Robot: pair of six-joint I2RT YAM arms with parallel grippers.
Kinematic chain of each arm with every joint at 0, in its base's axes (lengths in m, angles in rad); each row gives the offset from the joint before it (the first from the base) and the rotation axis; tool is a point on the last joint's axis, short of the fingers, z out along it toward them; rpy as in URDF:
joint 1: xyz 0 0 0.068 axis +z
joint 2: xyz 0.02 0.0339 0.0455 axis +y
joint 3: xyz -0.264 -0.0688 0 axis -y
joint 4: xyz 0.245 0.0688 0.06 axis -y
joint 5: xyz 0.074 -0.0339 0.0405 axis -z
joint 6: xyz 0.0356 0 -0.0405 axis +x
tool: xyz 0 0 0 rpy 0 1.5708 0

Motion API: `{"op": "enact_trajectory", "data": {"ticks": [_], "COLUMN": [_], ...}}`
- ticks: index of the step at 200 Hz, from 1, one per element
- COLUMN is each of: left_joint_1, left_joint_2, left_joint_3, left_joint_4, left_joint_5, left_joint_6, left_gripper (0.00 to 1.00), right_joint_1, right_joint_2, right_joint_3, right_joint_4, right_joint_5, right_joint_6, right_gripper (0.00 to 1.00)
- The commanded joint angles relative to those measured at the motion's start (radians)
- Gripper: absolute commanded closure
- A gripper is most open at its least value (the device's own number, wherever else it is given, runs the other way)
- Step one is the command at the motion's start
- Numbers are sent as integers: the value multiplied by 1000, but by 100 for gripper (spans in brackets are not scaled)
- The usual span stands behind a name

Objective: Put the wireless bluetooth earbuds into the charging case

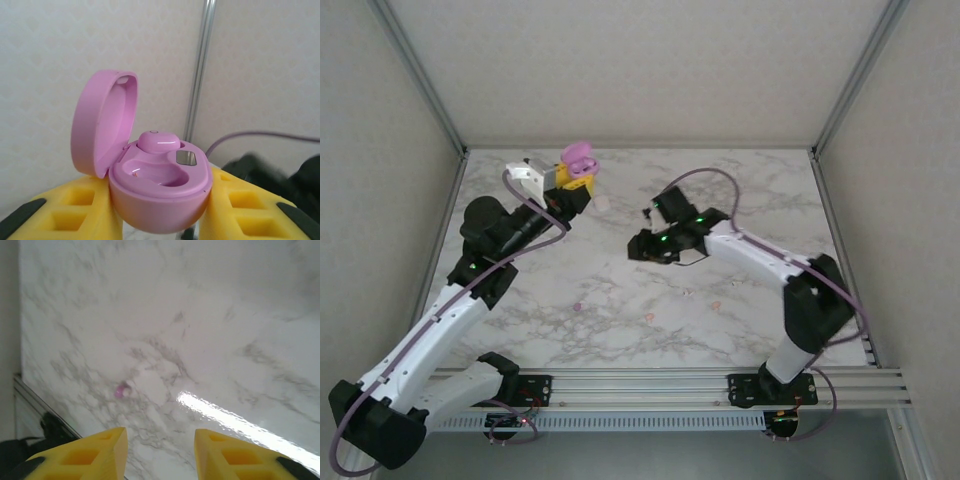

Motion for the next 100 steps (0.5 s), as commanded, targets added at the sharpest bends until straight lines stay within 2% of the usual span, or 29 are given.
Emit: {"op": "enact_trajectory", "data": {"ticks": [1, 42, 100], "left_joint_1": [8, 9, 8], "left_joint_2": [-37, -40, -38], "left_joint_3": [57, 88, 90], "left_joint_4": [-50, -95, -104], "left_joint_5": [-34, -30, -34], "left_joint_6": [25, 34, 39], "left_gripper": [71, 70, 70], "right_joint_1": [80, 221, 322], "right_joint_2": [110, 375, 607], "right_joint_3": [80, 350, 652], "right_joint_4": [19, -149, -358], "right_joint_5": [-5, 52, 114], "right_joint_6": [-29, -210, -385], "right_gripper": [60, 56, 52]}}
